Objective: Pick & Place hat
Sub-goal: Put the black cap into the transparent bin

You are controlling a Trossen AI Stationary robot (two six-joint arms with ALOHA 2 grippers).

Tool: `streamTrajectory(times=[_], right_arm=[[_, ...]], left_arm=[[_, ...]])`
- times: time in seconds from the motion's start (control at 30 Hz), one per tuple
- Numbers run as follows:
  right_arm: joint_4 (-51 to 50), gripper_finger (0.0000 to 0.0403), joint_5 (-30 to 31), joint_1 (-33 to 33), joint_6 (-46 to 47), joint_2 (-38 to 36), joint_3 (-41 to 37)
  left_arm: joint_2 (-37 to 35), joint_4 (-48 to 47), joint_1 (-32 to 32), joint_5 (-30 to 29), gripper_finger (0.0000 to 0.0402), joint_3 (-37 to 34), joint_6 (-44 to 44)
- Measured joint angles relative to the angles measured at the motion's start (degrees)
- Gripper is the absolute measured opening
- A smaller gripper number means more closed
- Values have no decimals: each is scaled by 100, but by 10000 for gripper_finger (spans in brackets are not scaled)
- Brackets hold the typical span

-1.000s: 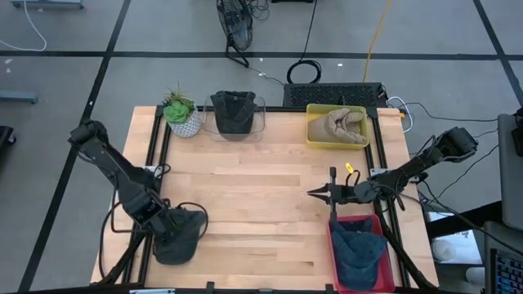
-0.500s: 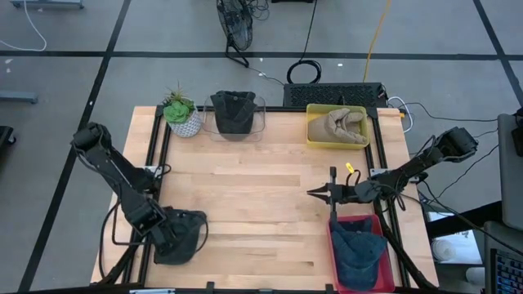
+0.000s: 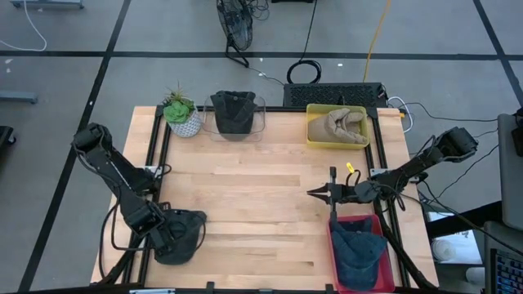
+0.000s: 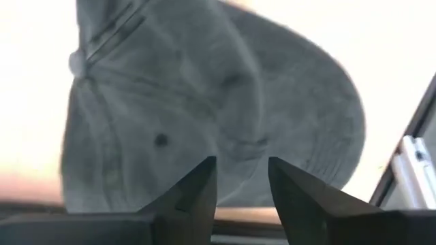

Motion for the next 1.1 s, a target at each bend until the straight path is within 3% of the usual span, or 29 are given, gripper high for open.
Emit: streamTrajectory(times=[0.37, 0.53, 1.1], right_arm=[[-26, 0, -4, 1, 44, -2, 0], [-26, 0, -4, 1, 44, 0, 0], [-34, 0, -6, 2, 109, 0, 0]], left_arm=[[4, 197, 0, 167, 171, -396, 28], [4, 206, 0, 231, 166, -396, 246], [4, 344, 5, -82, 42, -396, -129]])
